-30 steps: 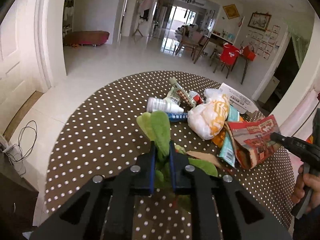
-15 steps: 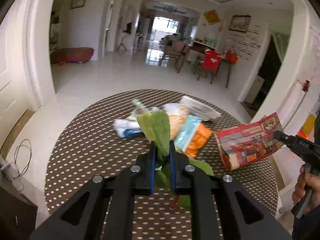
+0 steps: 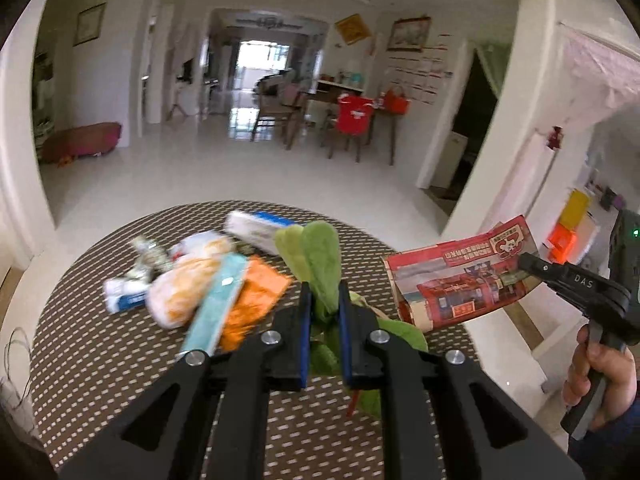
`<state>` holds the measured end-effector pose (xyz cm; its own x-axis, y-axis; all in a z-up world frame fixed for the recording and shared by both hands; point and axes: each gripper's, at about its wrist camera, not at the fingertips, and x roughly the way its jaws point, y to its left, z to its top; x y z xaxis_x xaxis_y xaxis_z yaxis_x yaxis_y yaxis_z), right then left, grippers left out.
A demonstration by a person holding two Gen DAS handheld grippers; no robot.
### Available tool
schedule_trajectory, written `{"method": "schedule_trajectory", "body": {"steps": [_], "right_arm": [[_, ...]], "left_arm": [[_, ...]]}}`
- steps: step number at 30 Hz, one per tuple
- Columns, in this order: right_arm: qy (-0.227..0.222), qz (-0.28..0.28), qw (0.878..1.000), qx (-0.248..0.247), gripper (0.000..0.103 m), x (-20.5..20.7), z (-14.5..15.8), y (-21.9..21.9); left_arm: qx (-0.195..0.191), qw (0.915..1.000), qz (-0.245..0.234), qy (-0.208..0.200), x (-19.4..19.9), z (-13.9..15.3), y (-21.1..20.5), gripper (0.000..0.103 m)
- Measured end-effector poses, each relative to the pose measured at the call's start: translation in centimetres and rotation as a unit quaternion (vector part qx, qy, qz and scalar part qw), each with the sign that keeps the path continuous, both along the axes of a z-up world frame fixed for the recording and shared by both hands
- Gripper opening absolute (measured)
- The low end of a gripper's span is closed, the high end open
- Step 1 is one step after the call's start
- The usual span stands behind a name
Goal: Collect trash
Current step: 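Grasp the green leaves with the left tool while the right tool grasps the red box, then carry the leaves and red box to the blue bucket and release both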
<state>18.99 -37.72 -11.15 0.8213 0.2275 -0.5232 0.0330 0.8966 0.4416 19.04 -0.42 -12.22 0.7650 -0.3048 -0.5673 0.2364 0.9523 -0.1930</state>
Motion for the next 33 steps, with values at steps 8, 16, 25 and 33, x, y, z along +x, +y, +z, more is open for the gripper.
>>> {"method": "schedule_trajectory", "body": {"steps": [8,16,25,33], "right_arm": [[0.0,-0.094,0.996,-0.01,0.009,-3.5,0.2,-8.3],[0.066,-0.198,0.977,-0.033,0.009,-6.8,-5.1,-16.3],[0.186,-0.229,0.954,-0.045,0.01,-5.5,-16.8,-19.9],[0.219,-0.23,0.948,-0.001,0.075,-4.2,-22.5,-21.1]], "left_arm": [[-0.01,0.9973,-0.072,-0.008,1.0,0.5,-6.8,0.011],[-0.004,0.9913,-0.132,0.0,1.1,-0.5,-12.9,0.011],[0.008,0.9858,-0.166,0.024,1.7,-2.8,-17.0,0.011],[0.023,0.979,-0.199,0.039,2.7,-4.7,-21.4,0.011]]}}
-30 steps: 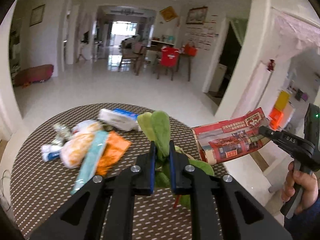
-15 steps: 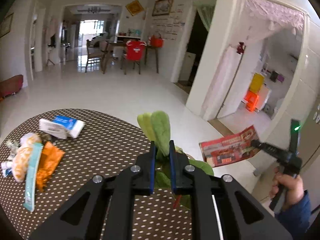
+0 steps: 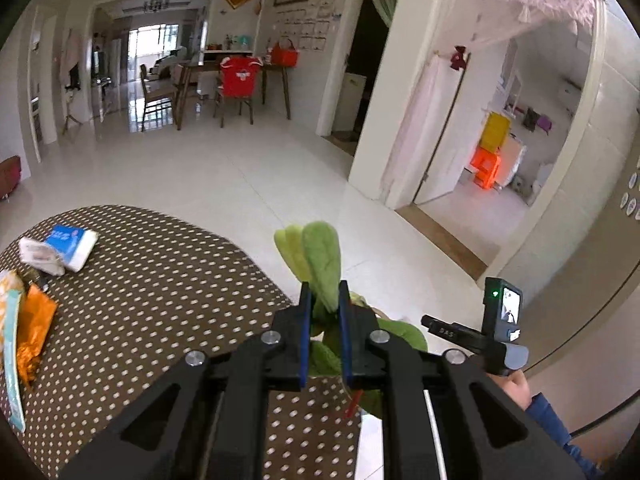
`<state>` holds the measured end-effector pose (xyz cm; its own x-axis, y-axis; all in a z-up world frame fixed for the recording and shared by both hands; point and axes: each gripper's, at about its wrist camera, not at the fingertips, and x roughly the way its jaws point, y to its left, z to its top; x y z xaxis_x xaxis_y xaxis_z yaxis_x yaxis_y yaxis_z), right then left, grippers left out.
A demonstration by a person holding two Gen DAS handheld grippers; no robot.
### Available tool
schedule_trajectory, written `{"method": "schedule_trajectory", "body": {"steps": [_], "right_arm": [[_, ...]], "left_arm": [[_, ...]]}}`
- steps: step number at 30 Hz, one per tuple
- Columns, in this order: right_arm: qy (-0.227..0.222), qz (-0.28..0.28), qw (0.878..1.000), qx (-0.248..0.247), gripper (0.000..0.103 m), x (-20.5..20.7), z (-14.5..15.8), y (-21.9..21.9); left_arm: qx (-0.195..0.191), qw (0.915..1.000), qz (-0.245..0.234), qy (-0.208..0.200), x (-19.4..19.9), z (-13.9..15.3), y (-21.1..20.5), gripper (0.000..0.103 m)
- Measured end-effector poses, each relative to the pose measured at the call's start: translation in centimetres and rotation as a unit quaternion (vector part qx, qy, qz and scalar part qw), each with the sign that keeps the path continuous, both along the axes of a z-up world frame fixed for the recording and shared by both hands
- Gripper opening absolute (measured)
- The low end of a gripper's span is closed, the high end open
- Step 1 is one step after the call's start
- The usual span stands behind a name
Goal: Collect trash
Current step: 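Carry the leaves and red box to the blue bucket and release both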
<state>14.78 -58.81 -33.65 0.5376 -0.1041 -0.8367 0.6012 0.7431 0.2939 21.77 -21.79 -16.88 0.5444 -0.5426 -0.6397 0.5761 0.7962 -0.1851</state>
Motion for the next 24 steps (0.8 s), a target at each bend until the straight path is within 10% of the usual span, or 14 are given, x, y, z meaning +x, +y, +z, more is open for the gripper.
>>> {"method": "schedule_trajectory", "body": {"steps": [5,21,24], "right_arm": [[-0.031,-0.023,0.999,-0.002,0.096,-1.8,2.6,-0.6],[-0.144,-0.053,0.986,-0.064,0.097,-7.6,14.0,-1.7],[-0.147,-0.054,0.986,-0.06,0.097,-7.4,14.1,-1.8]], "left_arm": [[0.004,0.9993,-0.035,0.011,0.1,-1.4,-3.8,0.011],[0.071,0.9833,-0.124,0.112,3.4,-12.2,-17.3,0.012],[0.074,0.9793,-0.136,0.131,4.3,-13.5,-18.3,0.032]]}}
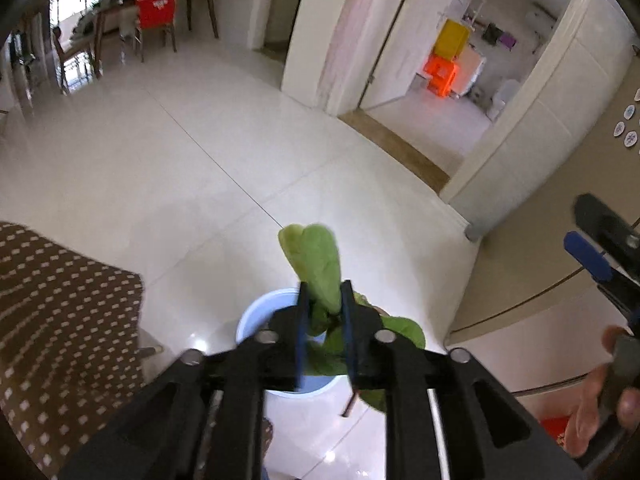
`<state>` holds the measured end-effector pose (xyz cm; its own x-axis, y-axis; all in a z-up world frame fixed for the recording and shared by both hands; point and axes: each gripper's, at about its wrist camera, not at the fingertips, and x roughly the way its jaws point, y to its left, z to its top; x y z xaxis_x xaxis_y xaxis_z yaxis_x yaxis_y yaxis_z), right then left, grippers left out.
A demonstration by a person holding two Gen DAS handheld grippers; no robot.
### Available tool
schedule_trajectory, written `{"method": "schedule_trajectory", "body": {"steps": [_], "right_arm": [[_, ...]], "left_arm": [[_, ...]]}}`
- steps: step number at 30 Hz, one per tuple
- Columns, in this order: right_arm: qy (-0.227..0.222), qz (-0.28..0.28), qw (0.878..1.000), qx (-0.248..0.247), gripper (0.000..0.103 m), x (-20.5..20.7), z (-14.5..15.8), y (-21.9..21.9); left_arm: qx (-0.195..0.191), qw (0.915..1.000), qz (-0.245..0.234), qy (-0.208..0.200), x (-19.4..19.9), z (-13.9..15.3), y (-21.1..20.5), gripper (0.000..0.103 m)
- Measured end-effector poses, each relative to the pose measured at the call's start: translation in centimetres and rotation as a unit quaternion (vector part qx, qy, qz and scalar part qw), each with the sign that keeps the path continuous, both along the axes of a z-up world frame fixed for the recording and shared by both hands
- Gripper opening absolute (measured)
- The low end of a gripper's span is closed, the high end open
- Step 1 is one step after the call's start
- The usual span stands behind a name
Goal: Collect trash
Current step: 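Carry the leaves and red box to the blue bucket and release both, then move both tools back over the table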
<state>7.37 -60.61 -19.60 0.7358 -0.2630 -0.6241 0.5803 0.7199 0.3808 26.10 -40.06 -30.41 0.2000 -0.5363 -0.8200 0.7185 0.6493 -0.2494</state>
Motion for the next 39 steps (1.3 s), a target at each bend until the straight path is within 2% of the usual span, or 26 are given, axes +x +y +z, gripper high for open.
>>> {"method": "schedule_trajectory", "body": {"steps": [1,3,4,8,10,15,21,29,35,39], "right_arm": [[0.0,0.0,1.0,0.001,0.097,-0.1,-0.1,0.0],[0.001,-0.001,1.0,0.003,0.097,0.0,-0.1,0.0],[0.0,0.001,1.0,0.003,0.097,-0.1,0.0,0.1],[0.001,0.004,1.0,-0.001,0.097,-0.1,0.0,0.4],[0.002,0.003,1.0,-0.003,0.097,-0.2,0.1,0.5],[0.001,-0.002,1.0,-0.002,0.097,-0.2,0.4,1.1],[0.001,0.004,1.0,-0.017,0.097,-0.2,1.7,2.6],[-0.016,0.04,0.998,-0.049,0.097,0.8,5.0,6.5],[-0.025,0.084,0.994,-0.065,0.097,2.5,7.2,10.3],[-0.029,0.115,0.99,-0.073,0.097,4.1,8.3,12.8]], "left_arm": [[0.001,1.0,-0.003,0.005,0.5,-0.4,-0.2,0.04],[0.007,0.9999,-0.004,0.012,1.0,-0.9,-0.7,0.075],[0.012,0.9999,0.001,0.01,1.0,-1.0,-0.7,0.079],[0.013,0.9998,0.016,0.0,0.7,0.1,0.0,0.08],[0.002,0.9997,0.025,-0.007,0.2,1.2,0.8,0.083],[-0.015,0.9971,0.044,-0.06,-1.8,4.5,3.3,0.088],[-0.053,0.9946,0.057,-0.068,-3.8,8.0,6.2,0.088],[-0.089,0.9848,0.085,-0.123,-6.8,13.0,11.4,0.094],[-0.09,0.977,0.109,-0.159,-8.2,15.6,16.0,0.094],[-0.088,0.9729,0.133,-0.167,-8.5,16.5,19.3,0.094]]}}
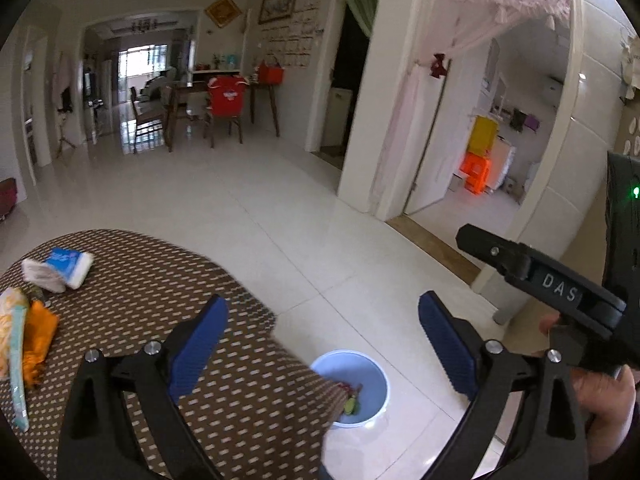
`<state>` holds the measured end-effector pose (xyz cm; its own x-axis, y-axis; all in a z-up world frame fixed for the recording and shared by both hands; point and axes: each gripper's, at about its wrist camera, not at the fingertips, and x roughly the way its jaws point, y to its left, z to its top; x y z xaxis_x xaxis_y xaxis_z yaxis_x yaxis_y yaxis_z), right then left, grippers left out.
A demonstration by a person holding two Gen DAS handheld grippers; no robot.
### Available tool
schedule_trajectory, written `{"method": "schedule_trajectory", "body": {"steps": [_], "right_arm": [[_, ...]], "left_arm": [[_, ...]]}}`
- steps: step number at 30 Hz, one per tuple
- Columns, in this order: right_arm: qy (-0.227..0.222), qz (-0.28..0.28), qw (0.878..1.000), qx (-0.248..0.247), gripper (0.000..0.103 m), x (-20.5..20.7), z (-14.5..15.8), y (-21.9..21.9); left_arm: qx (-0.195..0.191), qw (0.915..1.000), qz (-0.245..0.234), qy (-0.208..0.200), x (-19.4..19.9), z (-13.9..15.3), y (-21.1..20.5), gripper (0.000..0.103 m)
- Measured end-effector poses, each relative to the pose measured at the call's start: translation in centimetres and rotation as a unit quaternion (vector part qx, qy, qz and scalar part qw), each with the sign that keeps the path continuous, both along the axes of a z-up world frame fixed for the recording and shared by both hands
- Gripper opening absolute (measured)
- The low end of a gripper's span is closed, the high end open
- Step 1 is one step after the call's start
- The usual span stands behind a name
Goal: Collect trash
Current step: 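Move both tools back over the table, then grasp the teal tube box with the left tool while the right tool grasps the orange bag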
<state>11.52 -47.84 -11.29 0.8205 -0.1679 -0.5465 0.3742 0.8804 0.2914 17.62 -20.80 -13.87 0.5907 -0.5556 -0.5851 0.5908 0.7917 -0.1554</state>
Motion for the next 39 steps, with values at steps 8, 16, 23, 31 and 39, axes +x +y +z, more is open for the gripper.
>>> {"method": "schedule_trajectory", "body": {"steps": [8,16,23,31,39], "right_arm": [[-0.009,0.075,0.997,-0.019,0.097,3.1,2.1,7.3],[-0.003,0.147,0.988,-0.034,0.097,6.6,2.9,15.0],[0.016,0.185,0.981,-0.051,0.097,8.7,2.3,20.5],[0.039,0.215,0.975,-0.05,0.097,10.6,0.6,24.4],[0.074,0.25,0.963,-0.062,0.097,12.4,-1.5,27.0]], "left_arm": [[-0.001,0.9975,0.067,-0.023,0.1,1.6,7.9,0.094],[-0.011,0.9888,0.148,-0.019,0.7,1.3,16.5,0.094],[0.003,0.977,0.212,-0.024,1.4,0.0,23.8,0.094],[0.05,0.9699,0.238,0.016,3.9,-4.2,29.4,0.094],[0.073,0.9697,0.225,0.061,6.6,-7.6,30.7,0.094]]}}
